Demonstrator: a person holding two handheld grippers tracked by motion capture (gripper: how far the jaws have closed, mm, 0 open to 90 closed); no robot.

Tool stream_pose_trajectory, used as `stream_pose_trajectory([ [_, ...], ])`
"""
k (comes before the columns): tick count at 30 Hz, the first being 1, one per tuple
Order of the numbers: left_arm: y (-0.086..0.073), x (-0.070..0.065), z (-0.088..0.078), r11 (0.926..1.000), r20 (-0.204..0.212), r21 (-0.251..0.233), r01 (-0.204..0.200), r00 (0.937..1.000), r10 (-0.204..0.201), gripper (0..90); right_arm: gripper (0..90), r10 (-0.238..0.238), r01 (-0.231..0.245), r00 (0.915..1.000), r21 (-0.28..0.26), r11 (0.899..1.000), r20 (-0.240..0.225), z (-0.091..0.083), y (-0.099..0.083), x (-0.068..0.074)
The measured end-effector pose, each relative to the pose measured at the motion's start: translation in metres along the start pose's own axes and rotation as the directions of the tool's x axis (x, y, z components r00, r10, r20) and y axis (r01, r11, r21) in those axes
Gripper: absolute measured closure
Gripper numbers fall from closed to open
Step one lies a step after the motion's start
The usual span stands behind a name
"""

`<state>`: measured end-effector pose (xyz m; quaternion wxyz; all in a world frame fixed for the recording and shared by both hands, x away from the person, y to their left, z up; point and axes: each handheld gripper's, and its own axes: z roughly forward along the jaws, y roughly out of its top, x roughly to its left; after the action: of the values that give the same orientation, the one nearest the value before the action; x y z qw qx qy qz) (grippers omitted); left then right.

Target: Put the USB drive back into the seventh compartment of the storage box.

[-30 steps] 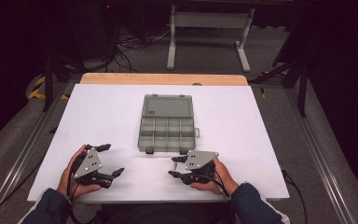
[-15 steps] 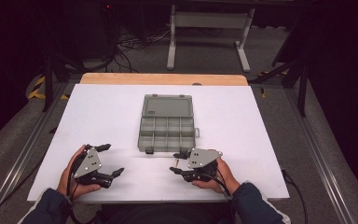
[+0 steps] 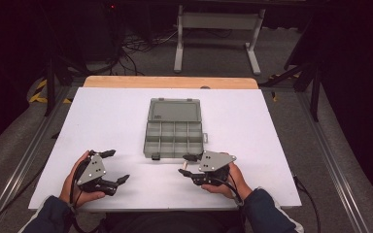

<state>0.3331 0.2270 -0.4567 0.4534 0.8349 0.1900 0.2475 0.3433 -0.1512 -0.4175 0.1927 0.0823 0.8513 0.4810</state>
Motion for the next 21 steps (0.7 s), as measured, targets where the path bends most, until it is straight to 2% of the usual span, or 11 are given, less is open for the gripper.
stream_pose_trajectory([
  [21, 0.000, 0.000, 0.000, 1.0000, 0.002, 0.001, -0.007, 1.0000, 0.007, 8.5, 54.2, -0.007, 0.008, 0.9983, -0.016, 1.000, 0.059, -0.012, 0.002, -0.010],
])
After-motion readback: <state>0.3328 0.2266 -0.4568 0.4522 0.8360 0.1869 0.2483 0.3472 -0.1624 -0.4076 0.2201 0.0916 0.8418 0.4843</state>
